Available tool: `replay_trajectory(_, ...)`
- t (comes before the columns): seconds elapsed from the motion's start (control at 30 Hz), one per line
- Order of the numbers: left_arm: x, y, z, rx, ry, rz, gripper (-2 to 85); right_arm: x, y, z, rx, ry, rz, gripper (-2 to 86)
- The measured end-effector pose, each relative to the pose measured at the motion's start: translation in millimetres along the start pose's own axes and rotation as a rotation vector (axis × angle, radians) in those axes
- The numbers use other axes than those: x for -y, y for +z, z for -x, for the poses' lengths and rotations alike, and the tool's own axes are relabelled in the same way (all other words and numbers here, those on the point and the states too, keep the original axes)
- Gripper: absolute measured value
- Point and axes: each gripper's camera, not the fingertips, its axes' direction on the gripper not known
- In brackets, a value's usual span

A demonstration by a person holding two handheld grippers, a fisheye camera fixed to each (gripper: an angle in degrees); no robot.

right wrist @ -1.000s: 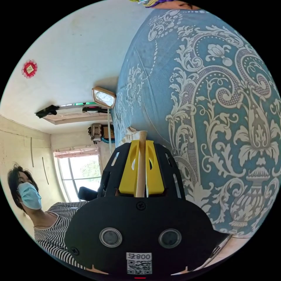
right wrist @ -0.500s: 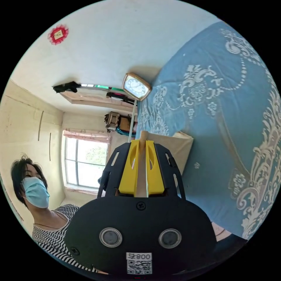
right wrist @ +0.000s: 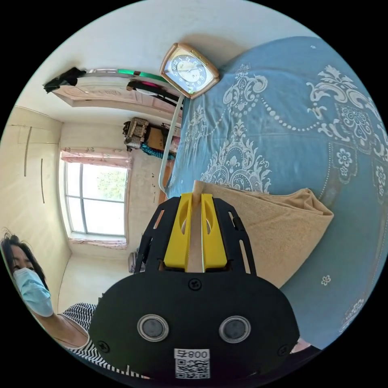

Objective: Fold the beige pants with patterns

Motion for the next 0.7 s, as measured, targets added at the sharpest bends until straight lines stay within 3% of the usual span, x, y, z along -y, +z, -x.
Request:
replay_trajectory(0.23, 17.4, -91.7, 45.1, -0.033, -0.167, -0.131, 2.7, 43.5, 111.0, -22.2, -0.046, -0.004, 0.077, 3.0)
replay_trajectory(0.7, 33.1, -183.8, 73.2, -0.024, -0.28, -0.185, 3.1, 104.0, 284.8, -90.2, -0.093, 0.021, 0.195, 5.3)
